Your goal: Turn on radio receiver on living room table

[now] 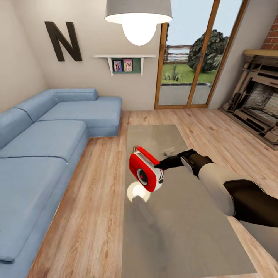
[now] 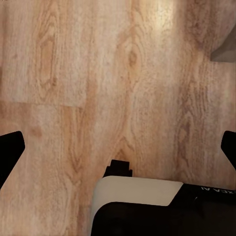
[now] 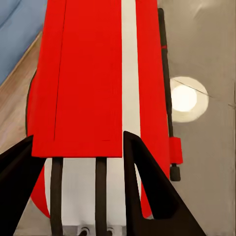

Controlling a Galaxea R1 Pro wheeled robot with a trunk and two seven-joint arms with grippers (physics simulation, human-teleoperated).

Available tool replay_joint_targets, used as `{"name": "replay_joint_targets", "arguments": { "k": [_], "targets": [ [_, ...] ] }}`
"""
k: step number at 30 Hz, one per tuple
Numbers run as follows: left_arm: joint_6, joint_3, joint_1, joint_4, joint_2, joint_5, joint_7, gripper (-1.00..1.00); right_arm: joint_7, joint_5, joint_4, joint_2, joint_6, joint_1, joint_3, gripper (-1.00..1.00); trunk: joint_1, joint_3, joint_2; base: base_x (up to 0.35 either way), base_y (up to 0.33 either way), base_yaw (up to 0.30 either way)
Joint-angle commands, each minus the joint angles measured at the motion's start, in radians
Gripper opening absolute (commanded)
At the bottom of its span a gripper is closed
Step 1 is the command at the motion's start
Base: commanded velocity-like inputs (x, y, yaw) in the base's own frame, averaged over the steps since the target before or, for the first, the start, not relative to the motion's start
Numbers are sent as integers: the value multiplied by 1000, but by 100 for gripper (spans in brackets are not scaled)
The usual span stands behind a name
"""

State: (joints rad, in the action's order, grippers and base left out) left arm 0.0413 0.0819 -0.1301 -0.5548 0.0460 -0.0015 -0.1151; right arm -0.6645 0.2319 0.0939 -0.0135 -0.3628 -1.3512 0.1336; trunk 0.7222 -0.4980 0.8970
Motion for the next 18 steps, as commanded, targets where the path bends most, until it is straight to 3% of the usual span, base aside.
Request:
{"name": "replay_joint_targets", "arguments": {
  "k": [1,5,7,14,18],
  "targets": [
    [0,0,0,0,0,0,0,100,-46,0,3,18,-1,0,-19,-100,0,2,0,0,0,0],
    [0,0,0,1,0,0,0,100,-186,24,5,58,-1,0,-17,-100,0,8,0,0,0,0],
    [0,-1,0,1,0,-1,1,100,-332,75,6,81,-1,0,-15,-100,0,12,0,0,0,0],
    [0,-1,0,0,1,-3,2,100,-482,99,2,88,-1,0,-15,-100,0,23,0,0,0,0],
    [0,-1,0,0,1,-4,2,100,-508,98,1,89,-1,0,-16,-100,0,29,0,0,0,0]
  ]
}}
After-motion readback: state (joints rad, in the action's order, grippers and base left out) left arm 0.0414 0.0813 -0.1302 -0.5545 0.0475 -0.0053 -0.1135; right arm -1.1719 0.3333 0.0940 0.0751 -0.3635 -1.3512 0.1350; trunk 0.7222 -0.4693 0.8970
